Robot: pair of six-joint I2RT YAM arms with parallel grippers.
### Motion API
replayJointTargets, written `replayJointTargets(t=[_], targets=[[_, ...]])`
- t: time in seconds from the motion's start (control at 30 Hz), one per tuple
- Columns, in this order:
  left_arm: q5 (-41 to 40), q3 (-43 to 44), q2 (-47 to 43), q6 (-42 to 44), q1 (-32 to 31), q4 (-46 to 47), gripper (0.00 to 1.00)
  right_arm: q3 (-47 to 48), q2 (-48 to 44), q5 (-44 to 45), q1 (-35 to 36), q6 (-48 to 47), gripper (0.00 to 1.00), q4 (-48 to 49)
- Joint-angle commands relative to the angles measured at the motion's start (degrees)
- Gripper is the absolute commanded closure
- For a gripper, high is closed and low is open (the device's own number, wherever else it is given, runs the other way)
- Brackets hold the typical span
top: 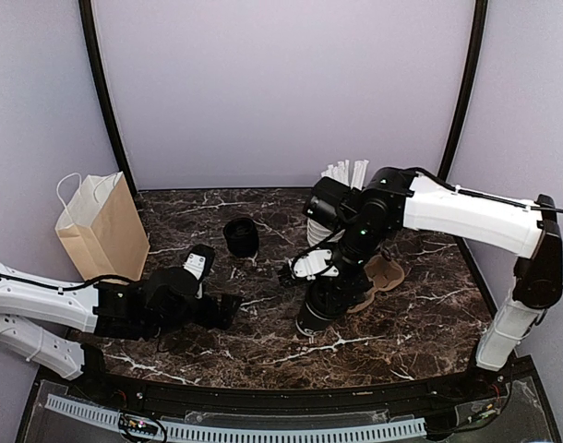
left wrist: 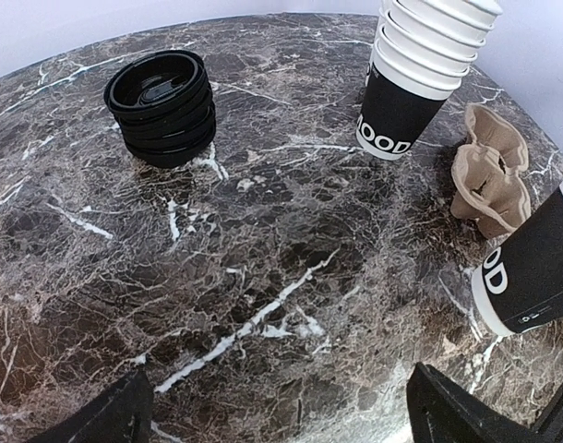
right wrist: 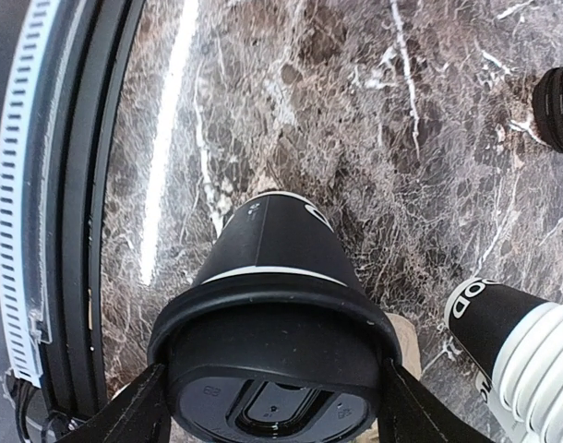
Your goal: Pack the takeout coffee
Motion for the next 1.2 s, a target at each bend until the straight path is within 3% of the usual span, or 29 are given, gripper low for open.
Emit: replayJointTargets(t=[0.0, 0.2, 0.47, 0.77, 0.9, 1.0, 1.17], targets=[[0.0, 1.9, 1.1, 0.4, 0.3, -1.2, 0.01, 0.4, 1.3, 6.8, 3.4, 1.2, 0.25, -1.3], [1.1, 2.3, 2.2, -0.2, 0.3, -0.9, 0.01, 0.3, 3.3, 9.1, 5.5, 2.5, 0.18, -0.8], [2.5, 2.8, 3.6, -0.1, 0.3, 0.1, 0.01, 2.2, 5.2, 8.7, 5.6, 3.2, 0.17, -1.9], [8.1, 9.2, 6.6, -3.8, 0.3, -3.4, 0.07, 2.2, -2.3, 5.4, 4.3, 2.9, 0.17, -1.6], [18.0, 17.7, 13.3, -5.4, 0.4, -7.1, 0.15, 2.1, -6.2, -1.4, -2.5, 5.7, 0.2, 1.2], [33.3, 22.5, 18.1, -7.3, 2.3, -7.0, 0.23, -0.6, -9.8, -8.5, -12.0, 11.0, 0.24, 7.0], [43.0, 23.9, 20.6, -10.9, 3.6, -4.3, 0.26, -13.4, -16.1, -20.9, -22.0, 21.7, 0.34, 15.6]])
